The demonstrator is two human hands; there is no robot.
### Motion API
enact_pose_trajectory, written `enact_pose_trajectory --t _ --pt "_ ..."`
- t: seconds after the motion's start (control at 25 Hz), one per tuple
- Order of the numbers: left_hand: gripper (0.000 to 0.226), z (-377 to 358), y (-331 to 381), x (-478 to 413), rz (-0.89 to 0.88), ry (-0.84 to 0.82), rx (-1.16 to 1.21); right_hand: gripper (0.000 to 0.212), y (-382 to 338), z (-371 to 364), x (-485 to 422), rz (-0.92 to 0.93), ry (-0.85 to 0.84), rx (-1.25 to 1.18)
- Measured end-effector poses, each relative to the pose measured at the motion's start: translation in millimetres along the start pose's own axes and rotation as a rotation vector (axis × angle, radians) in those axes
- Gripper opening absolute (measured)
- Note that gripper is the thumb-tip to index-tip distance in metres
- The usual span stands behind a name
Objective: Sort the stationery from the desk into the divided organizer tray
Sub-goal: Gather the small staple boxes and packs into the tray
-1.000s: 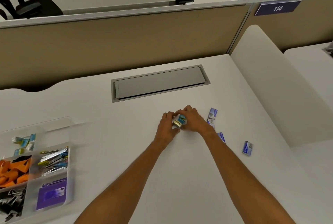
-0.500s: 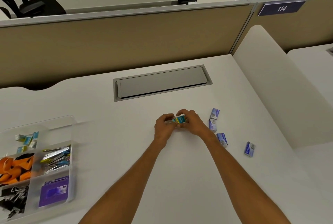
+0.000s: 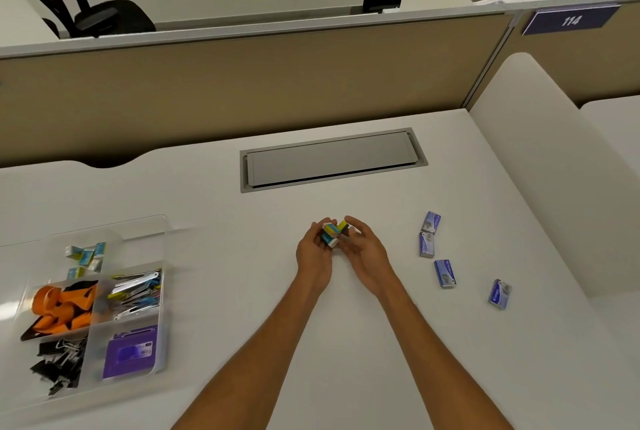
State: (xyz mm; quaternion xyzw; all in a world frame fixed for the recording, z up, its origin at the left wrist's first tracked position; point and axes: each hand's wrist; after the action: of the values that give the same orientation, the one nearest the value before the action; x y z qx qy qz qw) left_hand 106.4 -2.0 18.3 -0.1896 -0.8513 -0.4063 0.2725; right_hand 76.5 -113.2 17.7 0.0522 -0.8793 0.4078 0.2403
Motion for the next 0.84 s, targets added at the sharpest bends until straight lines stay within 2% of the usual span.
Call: enact_pose_trajectory --t 0.12,0.28,0.48,0.68,0.84 --pt "0.032 2 0 3 -0.093 0.026 -0.118 0.033 14 -17 7 -0.030 0.130 -0.288" --pt "0.024 -1 -1 12 -0.251 0.015 -0.306 0.034 22 -34 6 -0.017 0.209 -0.446" --pt "0.023 -7 6 19 -0.187 0.006 -0.089 0.033 21 -45 2 -0.020 0.254 -0.601" --pt "0.037 -7 12 24 -0.132 -0.017 0.111 0.032 22 -53 3 -0.015 0.239 -0.646" --pt "0.052 4 27 21 -0.156 -0.006 0.142 0.053 27 -66 6 -0.034 0.154 -0.602"
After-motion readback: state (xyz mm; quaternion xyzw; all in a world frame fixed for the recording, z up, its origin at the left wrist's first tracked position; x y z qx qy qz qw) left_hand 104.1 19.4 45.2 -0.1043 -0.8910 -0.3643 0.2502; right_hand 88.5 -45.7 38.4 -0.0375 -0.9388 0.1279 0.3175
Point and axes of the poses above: each hand's wrist, its own x-axis away from the middle knuckle, its own z-axis out of the back of the hand, y = z × x, and after that the axes turned 6 degrees about -x, right-handed
